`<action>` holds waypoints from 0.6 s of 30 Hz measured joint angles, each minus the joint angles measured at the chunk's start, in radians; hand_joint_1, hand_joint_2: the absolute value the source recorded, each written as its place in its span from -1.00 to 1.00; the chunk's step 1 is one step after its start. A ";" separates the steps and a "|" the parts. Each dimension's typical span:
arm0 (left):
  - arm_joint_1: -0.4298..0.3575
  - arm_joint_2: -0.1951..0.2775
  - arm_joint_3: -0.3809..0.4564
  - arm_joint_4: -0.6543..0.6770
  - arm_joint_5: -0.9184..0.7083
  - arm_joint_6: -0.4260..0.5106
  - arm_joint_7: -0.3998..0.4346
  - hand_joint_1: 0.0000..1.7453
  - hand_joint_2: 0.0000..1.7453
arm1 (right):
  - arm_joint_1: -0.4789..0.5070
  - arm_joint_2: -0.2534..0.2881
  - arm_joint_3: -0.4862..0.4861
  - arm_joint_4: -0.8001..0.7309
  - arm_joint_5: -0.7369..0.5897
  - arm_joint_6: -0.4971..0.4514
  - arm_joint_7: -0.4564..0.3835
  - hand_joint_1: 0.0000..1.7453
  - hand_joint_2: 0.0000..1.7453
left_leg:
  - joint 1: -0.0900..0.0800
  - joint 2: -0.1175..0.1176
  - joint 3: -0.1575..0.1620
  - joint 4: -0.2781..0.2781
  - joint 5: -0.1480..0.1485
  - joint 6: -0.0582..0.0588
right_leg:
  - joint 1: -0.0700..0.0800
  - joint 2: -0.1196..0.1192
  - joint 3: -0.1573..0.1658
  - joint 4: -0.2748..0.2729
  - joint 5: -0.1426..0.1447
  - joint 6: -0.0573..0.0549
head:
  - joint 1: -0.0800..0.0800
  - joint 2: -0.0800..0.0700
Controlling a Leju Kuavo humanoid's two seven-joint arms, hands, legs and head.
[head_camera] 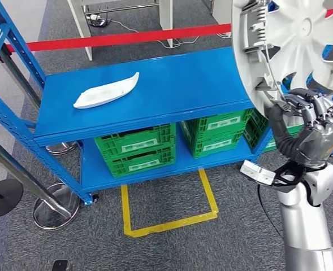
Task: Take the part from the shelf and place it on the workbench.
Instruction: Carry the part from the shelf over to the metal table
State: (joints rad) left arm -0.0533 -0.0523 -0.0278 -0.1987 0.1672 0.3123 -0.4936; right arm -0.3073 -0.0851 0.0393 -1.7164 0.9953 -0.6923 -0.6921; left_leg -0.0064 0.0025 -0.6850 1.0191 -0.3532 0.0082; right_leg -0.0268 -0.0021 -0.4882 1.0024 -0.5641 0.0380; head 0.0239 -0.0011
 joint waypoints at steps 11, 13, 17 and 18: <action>0.001 -0.004 0.001 0.000 -0.011 0.003 0.019 -1.00 -1.00 | -0.013 -0.023 0.038 0.110 -0.080 0.000 0.003 1.00 1.00 | 0.000 -0.043 0.100 0.082 -0.145 0.026 | 0.015 0.020 -0.105 0.004 0.095 -0.034 | -0.001 0.000; 0.002 -0.005 0.001 0.000 -0.010 0.004 0.022 -1.00 -1.00 | -0.011 -0.023 0.043 0.125 -0.105 0.000 0.002 1.00 1.00 | -0.004 -0.070 0.152 -0.005 -0.146 0.043 | 0.011 0.030 -0.115 0.003 0.107 -0.025 | -0.001 0.000; 0.005 -0.009 0.002 0.000 -0.006 0.005 0.024 -1.00 -1.00 | 0.003 -0.023 0.046 0.142 -0.148 0.000 0.000 1.00 1.00 | 0.000 -0.035 0.158 -0.042 -0.128 0.040 | 0.009 0.037 -0.141 0.020 0.103 -0.003 | 0.000 0.000; 0.004 -0.010 0.002 0.000 -0.004 0.005 0.024 -1.00 -1.00 | 0.007 -0.023 0.046 0.145 -0.159 0.000 0.000 1.00 1.00 | 0.003 -0.024 0.157 -0.050 -0.121 0.039 | 0.008 0.028 -0.161 0.058 0.078 0.000 | 0.003 0.000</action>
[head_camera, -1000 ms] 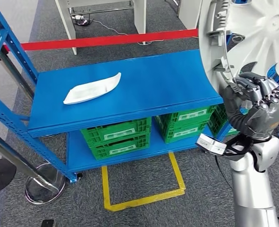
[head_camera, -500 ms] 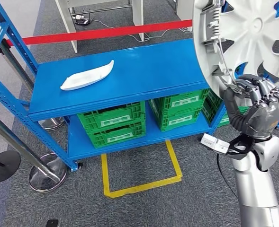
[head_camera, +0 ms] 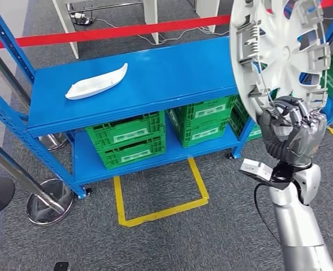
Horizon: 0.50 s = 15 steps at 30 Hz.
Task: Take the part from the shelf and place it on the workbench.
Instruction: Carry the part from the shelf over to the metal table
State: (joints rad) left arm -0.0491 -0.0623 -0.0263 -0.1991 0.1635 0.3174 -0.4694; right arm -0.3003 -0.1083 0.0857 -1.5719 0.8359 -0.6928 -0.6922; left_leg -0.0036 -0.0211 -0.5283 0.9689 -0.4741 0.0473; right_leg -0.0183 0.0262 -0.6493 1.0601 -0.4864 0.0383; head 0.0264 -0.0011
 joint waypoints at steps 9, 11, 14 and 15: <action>0.003 -0.009 0.000 0.000 0.001 0.000 0.002 -1.00 -1.00 | 0.053 0.000 0.002 0.004 -0.068 0.000 0.000 1.00 1.00 | 0.001 0.093 -0.035 0.040 -0.005 -0.024 | -0.007 -0.091 0.061 -0.021 -0.009 0.025 | 0.007 0.000; 0.003 -0.008 0.000 0.000 0.001 0.000 0.003 -1.00 -1.00 | 0.062 0.000 0.001 0.002 -0.072 0.000 0.000 1.00 1.00 | -0.006 0.109 -0.040 0.053 -0.008 -0.033 | -0.002 -0.093 0.067 -0.035 -0.011 0.005 | 0.008 0.000; 0.000 -0.008 0.000 0.000 -0.001 0.000 0.004 -1.00 -1.00 | 0.076 0.000 -0.005 -0.003 -0.078 0.000 0.001 1.00 1.00 | 0.000 0.098 -0.047 0.076 -0.032 -0.044 | -0.005 -0.060 0.057 -0.031 -0.003 -0.018 | 0.003 0.000; -0.001 -0.009 0.000 0.000 -0.003 -0.001 0.005 -1.00 -1.00 | 0.079 0.000 -0.006 -0.007 -0.078 0.000 0.001 1.00 1.00 | 0.003 0.076 -0.060 0.112 -0.060 -0.048 | -0.006 -0.051 0.055 -0.032 0.000 -0.024 | 0.002 0.000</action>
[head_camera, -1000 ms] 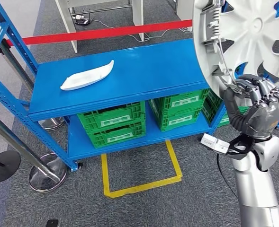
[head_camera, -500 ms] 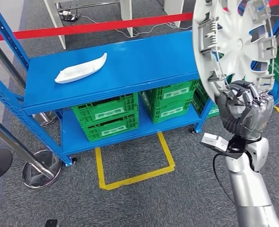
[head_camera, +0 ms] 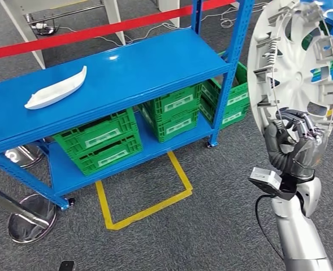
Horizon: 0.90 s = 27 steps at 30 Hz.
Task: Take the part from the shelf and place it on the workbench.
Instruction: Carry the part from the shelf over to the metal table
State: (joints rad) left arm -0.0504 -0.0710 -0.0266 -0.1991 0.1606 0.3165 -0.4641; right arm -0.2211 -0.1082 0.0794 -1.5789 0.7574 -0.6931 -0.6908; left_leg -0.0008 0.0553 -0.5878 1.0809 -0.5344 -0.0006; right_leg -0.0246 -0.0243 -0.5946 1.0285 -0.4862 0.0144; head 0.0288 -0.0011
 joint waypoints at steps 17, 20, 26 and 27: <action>-0.025 -0.002 -0.029 -0.003 -0.035 -0.020 0.040 -1.00 -1.00 | 0.121 0.000 -0.112 -0.136 0.189 -0.001 0.000 1.00 1.00 | -0.004 -0.069 0.045 -0.104 0.062 0.062 | 0.008 0.049 -0.110 0.132 -0.051 0.028 | 0.015 0.000; -0.028 -0.003 -0.038 -0.003 -0.037 -0.022 0.053 -1.00 -1.00 | 0.158 0.000 -0.146 -0.174 0.236 -0.001 -0.002 1.00 1.00 | -0.003 -0.023 0.042 -0.100 0.059 0.058 | 0.000 0.029 -0.151 0.240 -0.083 0.044 | 0.017 0.000; -0.036 -0.008 -0.064 -0.003 -0.055 -0.034 0.078 -1.00 -1.00 | 0.243 0.008 -0.182 -0.256 0.193 -0.001 -0.002 1.00 1.00 | -0.006 0.042 0.039 -0.067 0.035 0.024 | 0.005 -0.031 0.001 -0.009 0.001 0.036 | 0.018 0.000; -0.037 -0.008 -0.069 -0.003 -0.057 -0.035 0.080 -1.00 -1.00 | 0.258 0.011 -0.185 -0.268 0.186 -0.001 -0.002 1.00 1.00 | -0.006 0.050 0.040 -0.064 0.034 0.021 | 0.005 -0.018 -0.001 -0.009 0.004 0.027 | 0.017 0.000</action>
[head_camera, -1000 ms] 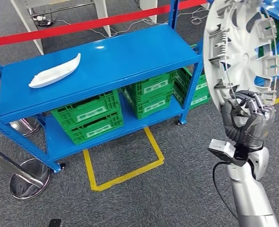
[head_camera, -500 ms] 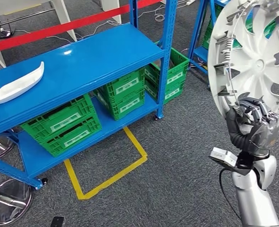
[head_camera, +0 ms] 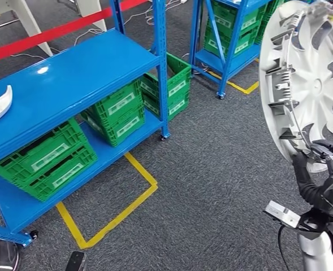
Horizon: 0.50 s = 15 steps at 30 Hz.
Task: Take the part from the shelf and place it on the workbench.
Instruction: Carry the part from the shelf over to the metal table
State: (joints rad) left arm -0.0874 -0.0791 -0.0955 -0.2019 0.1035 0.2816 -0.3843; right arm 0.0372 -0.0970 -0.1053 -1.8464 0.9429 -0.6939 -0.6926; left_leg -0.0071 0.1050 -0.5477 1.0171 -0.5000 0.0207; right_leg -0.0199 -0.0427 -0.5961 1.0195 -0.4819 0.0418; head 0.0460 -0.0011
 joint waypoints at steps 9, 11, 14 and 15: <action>-0.001 0.002 -0.035 -0.002 -0.022 -0.005 0.014 -1.00 -1.00 | 0.082 0.046 -0.010 -0.081 -0.015 0.000 0.001 1.00 1.00 | 0.010 -0.102 -0.101 0.269 -0.129 -0.010 | 0.000 0.101 -0.012 0.000 0.014 -0.032 | 0.000 0.000; -0.002 0.003 -0.039 -0.002 -0.026 -0.006 0.016 -1.00 -1.00 | 0.093 0.056 -0.015 -0.094 -0.002 0.000 0.001 1.00 1.00 | 0.008 -0.139 -0.045 0.144 -0.055 0.007 | 0.000 0.131 -0.012 0.000 0.018 -0.031 | 0.000 0.000; -0.005 0.008 -0.047 -0.002 -0.027 -0.010 0.011 -1.00 -1.00 | 0.111 0.074 -0.023 -0.118 0.010 0.000 0.000 1.00 1.00 | 0.007 -0.206 0.009 0.019 -0.009 0.026 | -0.005 0.171 -0.024 0.001 0.028 -0.018 | -0.001 0.000; -0.006 0.008 -0.049 -0.003 -0.027 -0.012 0.009 -1.00 -1.00 | 0.119 0.080 -0.026 -0.128 0.010 0.000 0.000 1.00 1.00 | 0.006 -0.201 0.010 0.014 -0.010 0.026 | -0.007 0.184 -0.030 0.000 0.033 -0.010 | -0.003 0.000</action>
State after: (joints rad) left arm -0.0939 -0.0708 -0.1448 -0.2047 0.0769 0.2695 -0.3754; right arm 0.1564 -0.0171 -0.1309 -1.9740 0.9525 -0.6942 -0.6922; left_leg -0.0012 -0.0957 -0.5380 1.0308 -0.5099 0.0471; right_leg -0.0265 0.1411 -0.6262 1.0197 -0.4487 0.0314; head 0.0428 -0.0011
